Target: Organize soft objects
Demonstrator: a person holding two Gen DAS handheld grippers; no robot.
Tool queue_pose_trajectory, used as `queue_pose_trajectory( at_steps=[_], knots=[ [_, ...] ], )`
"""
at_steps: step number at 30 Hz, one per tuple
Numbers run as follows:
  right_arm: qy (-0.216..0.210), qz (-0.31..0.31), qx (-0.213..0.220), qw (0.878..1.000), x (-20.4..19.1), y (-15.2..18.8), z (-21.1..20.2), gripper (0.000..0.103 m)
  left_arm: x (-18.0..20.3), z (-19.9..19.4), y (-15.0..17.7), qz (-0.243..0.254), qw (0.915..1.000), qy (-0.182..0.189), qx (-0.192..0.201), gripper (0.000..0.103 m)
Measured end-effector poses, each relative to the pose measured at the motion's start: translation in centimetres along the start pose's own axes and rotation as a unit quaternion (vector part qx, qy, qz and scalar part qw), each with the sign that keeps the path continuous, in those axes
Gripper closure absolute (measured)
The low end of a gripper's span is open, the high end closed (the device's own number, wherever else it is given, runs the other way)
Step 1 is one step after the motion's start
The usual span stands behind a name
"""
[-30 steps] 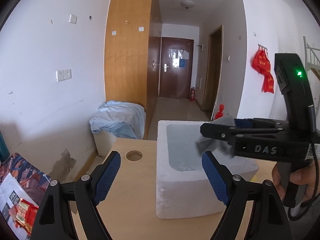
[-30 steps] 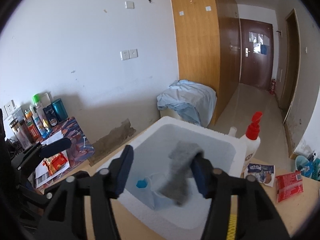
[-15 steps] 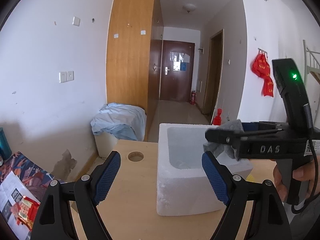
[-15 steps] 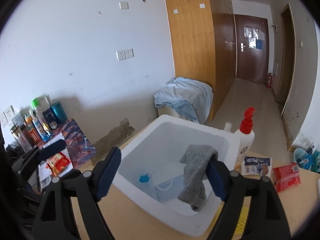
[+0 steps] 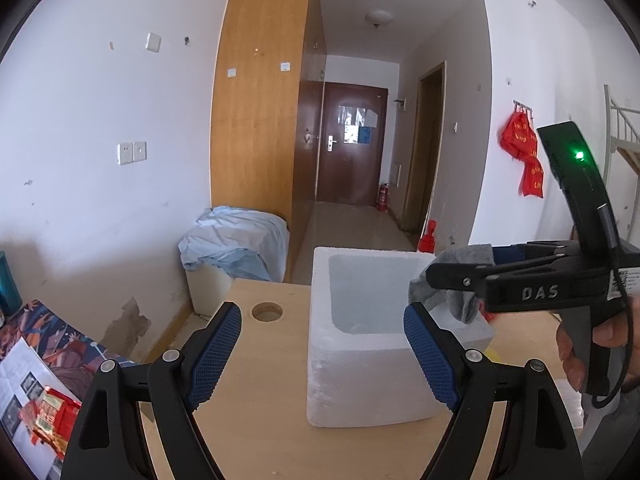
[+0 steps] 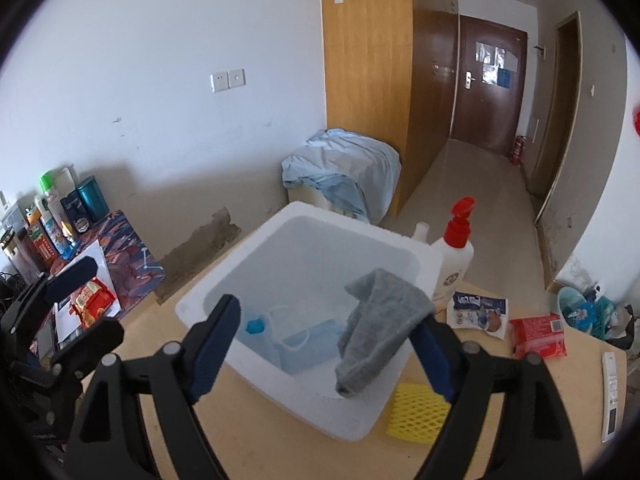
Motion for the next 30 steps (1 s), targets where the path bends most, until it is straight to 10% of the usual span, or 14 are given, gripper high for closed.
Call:
queue_pose_trajectory(
  at_steps=[18,30],
  knots=[
    [-0.07,-0.043,0.003,0.997,-3.9,-2.3,-0.6,0.017,-0.7,-0.9,1.1,-0.017,0.9998,-0.001,-0.007,0.019],
    [0.065,-0.083,-0.085,0.991,-1.3,-0.2,2.7,0.017,-0.6,-0.2,1.2,-0.016,0.9998,0.004,-0.011,0.019]
  ],
)
Point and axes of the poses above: each gripper's, at about its wrist camera, not at the fingertips, and z roughly the way its jaws point, x to its right, y to its underside, the point moved 5 cm from there along z, roughly the way its jaws point, and after that the axes turned 1 degree about -y, right-handed, at the moved point
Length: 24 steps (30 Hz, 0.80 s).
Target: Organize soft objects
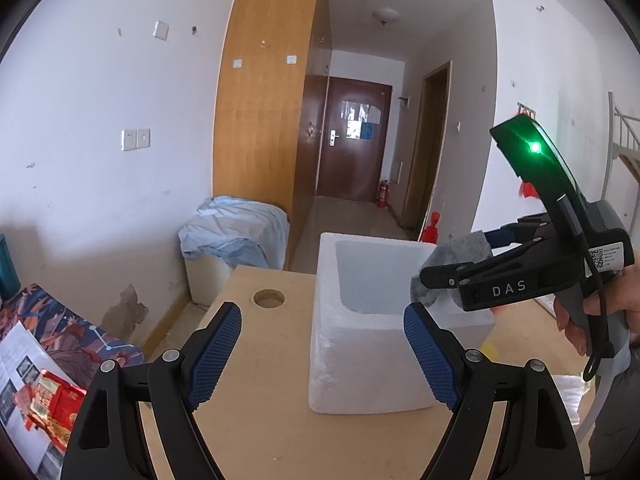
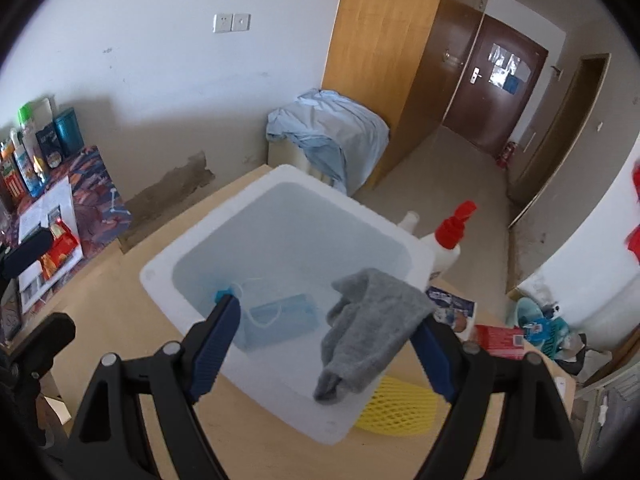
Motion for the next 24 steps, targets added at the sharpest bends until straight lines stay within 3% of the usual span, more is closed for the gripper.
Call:
queue_pose_trajectory(
  at_steps=[5,10,14,17,22,24],
  knots=[
    [0.021,-0.022,0.008,1.0,-0.3,-0.1,-0.7,0.017,0.1,0.6,0.0,0.005,0.9999,0.009,-0.006,0.019],
    [-0.089,0.013,0.012,0.996,-0.3,-0.6,-1.4,0.017,1.1,1.9,1.0,0.024,0.9977,0.061,-0.019,0.019],
    [-0.109,0.028,0.022,0.993,-0.1,-0.9,-2.1,0.017,3.1,2.9,1.2,0.037,0.9941,0.101,-0.013,0.019],
    [-0.122,0.031,0.024,0.992,-0.4,-0.8,-2.2,0.017,4.7,3.9,1.1,0.056,0.9924,0.109,0.007,0.019],
    [-0.136,0.035,0.031,0.99,-0.4,-0.9,-2.7,0.017,6.1,5.7,1.1,0.034,0.9873,0.155,0.006,0.019],
    [-0.142,0.037,0.032,0.989,-0.4,-0.8,-2.8,0.017,6.2,6.0,0.9,0.025,0.9873,0.156,0.013,0.019]
  ],
)
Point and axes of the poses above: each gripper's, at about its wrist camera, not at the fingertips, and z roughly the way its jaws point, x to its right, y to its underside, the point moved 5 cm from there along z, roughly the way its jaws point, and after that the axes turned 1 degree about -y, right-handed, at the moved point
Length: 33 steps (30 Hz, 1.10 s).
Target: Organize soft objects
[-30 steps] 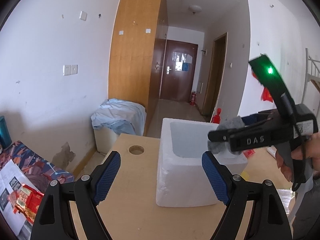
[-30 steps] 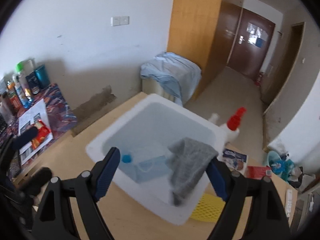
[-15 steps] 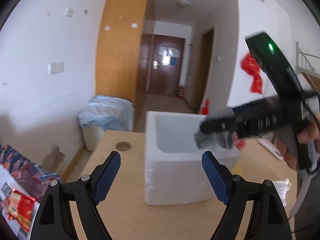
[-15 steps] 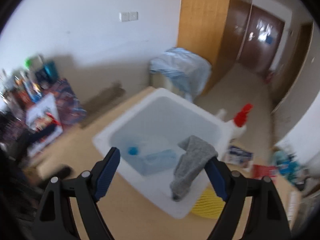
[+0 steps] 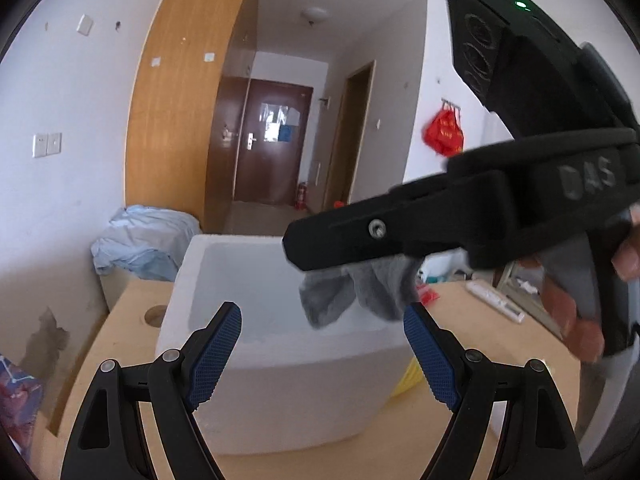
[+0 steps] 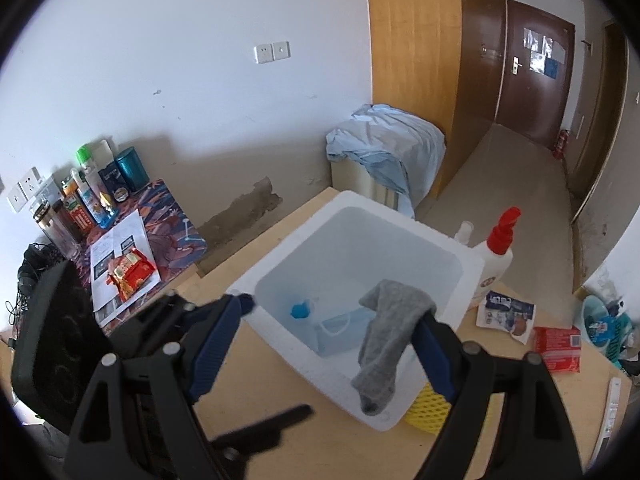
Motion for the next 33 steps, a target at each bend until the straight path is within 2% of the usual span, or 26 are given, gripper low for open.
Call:
queue_pose_trajectory(
  at_steps=[4,10,14,16,18,20,22,23,24,27,33],
  knots=[
    [-0.014,0.008,0.006,1.0,0.1,0.1,-0.2,0.017,-0.2,1.4,-0.2,-0.024,0.9997,0.002,-0.001,0.019],
    [-0.022,0.014,0.012,1.0,0.2,0.1,-0.3,0.017,0.8,2.1,0.0,-0.031,0.9991,0.028,0.01,0.019],
    [-0.033,0.025,0.013,0.999,0.7,0.1,-0.1,0.017,0.8,2.3,-0.1,-0.055,0.9969,0.05,0.025,0.021],
    [-0.038,0.029,0.012,0.999,0.8,0.2,0.1,0.017,0.9,2.5,0.0,-0.057,0.9966,0.052,0.029,0.031],
    [-0.039,0.031,0.013,0.999,0.8,0.2,0.2,0.017,1.2,2.7,0.1,-0.058,0.996,0.064,0.022,0.053],
    [-0.037,0.034,0.014,0.999,1.0,0.2,0.2,0.017,1.4,2.8,0.1,-0.056,0.9957,0.07,0.023,0.069],
    [-0.043,0.04,0.013,0.998,1.2,0.2,0.3,0.017,1.6,2.9,0.3,-0.054,0.9953,0.077,0.022,0.077],
    [-0.045,0.042,0.013,0.998,1.2,0.2,0.3,0.017,1.7,2.9,0.3,-0.054,0.9947,0.084,0.022,0.088],
    [-0.045,0.042,0.013,0.998,1.3,0.2,0.3,0.017,1.8,2.9,0.4,-0.053,0.9947,0.085,0.023,0.093],
    [-0.052,0.045,0.015,0.998,1.3,0.2,0.3,0.017,1.8,2.7,0.4,-0.047,0.9955,0.076,0.033,0.1],
    [-0.05,0.042,0.016,0.998,1.1,0.2,0.4,0.017,1.3,2.1,0.1,-0.048,0.9957,0.065,0.047,0.101]
  ],
)
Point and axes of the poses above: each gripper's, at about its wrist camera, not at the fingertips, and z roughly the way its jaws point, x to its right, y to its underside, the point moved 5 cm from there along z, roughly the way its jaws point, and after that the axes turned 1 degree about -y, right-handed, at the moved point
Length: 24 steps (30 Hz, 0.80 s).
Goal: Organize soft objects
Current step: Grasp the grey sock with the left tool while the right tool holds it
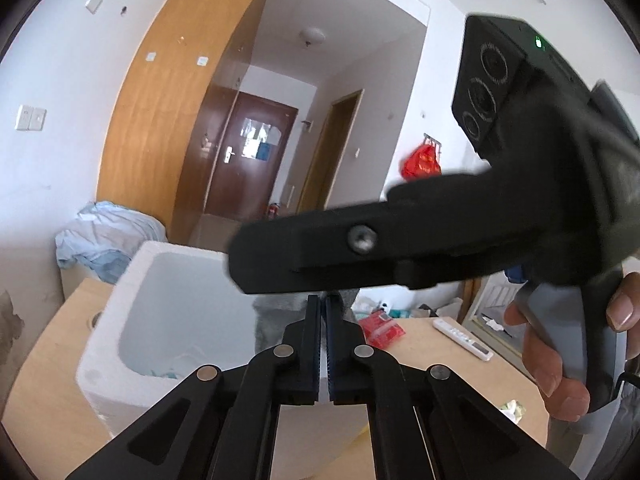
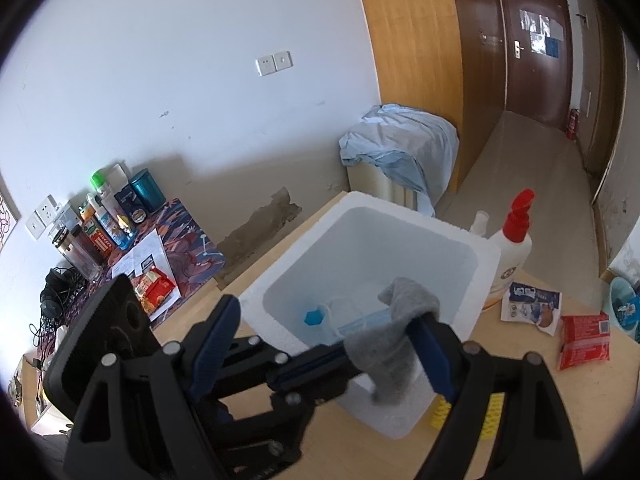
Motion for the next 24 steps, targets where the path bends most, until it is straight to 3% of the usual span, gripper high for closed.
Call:
queue_pose_trajectory(
  at_steps=[12,20,22,23,24],
  knots=[
    [0.002,0.01,0.001,1.0,1.0,0.1,-0.5,0.017,-2.1,-0.7,-0.6,-0.024,0.9988,-0.043,-0.005,0.103],
    [-0.018,0.014,0.006,1.0,0.6,-0.1,-0.6,0.017,0.8,-3.3,-0.4,0.009,0.9985,0.05,-0.018,0.102],
    [-0.022,0.018,0.007,1.0,0.6,-0.2,-0.6,0.017,1.5,-3.4,-0.1,0.015,0.9986,0.048,-0.02,0.097],
    [-0.021,0.018,0.007,1.0,0.6,-0.2,-0.5,0.017,1.8,-3.3,0.0,0.018,0.9987,0.043,-0.022,0.089],
    [-0.023,0.018,0.008,1.0,0.5,-0.3,-0.5,0.017,2.1,-3.4,0.1,0.019,0.9987,0.039,-0.026,0.071]
  ],
)
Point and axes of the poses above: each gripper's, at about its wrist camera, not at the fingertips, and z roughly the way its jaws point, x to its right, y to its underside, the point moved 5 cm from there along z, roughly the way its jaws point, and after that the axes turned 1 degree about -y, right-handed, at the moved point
